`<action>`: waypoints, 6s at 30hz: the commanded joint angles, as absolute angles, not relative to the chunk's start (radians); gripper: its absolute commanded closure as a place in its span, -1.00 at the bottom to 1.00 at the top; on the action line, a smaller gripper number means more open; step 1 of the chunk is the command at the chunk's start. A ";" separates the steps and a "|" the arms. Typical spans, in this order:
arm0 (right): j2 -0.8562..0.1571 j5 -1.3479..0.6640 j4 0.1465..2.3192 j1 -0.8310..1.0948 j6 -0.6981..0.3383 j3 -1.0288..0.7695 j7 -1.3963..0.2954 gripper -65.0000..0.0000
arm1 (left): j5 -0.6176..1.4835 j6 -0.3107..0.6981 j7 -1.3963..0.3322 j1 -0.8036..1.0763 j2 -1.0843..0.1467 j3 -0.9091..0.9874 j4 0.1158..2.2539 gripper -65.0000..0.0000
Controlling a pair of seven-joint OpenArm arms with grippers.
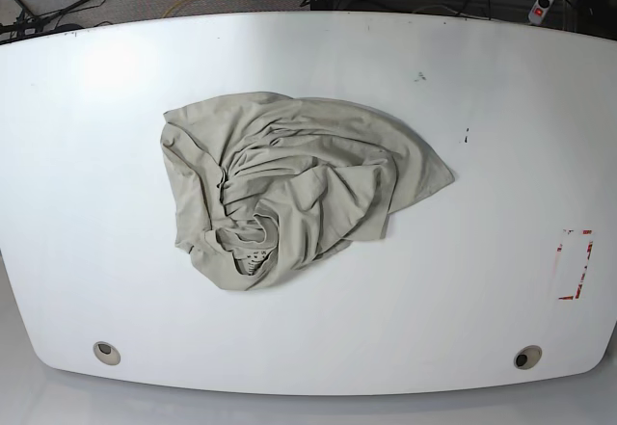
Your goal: Fold the T-shirt properly
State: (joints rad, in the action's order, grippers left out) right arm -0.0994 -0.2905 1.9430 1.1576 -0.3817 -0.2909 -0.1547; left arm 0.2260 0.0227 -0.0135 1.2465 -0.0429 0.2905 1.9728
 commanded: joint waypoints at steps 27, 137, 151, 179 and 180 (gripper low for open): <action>-0.125 -0.415 2.023 0.728 -0.395 -0.343 -0.311 0.49 | 0.219 0.024 0.001 0.963 -0.061 0.357 1.992 -0.62; -0.209 -0.288 1.816 -0.013 -0.394 -0.076 -0.590 1.00 | 0.077 0.024 -0.515 0.068 -0.130 -0.007 1.583 -0.62; -0.214 -0.288 1.816 -0.001 -0.394 -0.076 -0.590 1.00 | 0.077 0.130 -0.516 0.008 -0.128 -0.044 1.440 -0.30; -0.302 -0.288 1.813 -0.170 -0.392 -0.239 -0.656 1.00 | 0.077 0.127 -0.631 -0.039 -0.180 0.021 1.636 0.97; -0.308 -0.288 1.788 -0.202 -0.392 -0.237 -0.661 1.00 | 0.077 0.127 -0.659 -0.048 -0.180 0.031 1.656 0.97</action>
State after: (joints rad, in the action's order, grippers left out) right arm -0.2836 -0.2821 1.8015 -0.1535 -0.3992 -0.2337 -0.6888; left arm 0.0826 0.1352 -0.6479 -0.0257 -0.1699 0.0109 1.6108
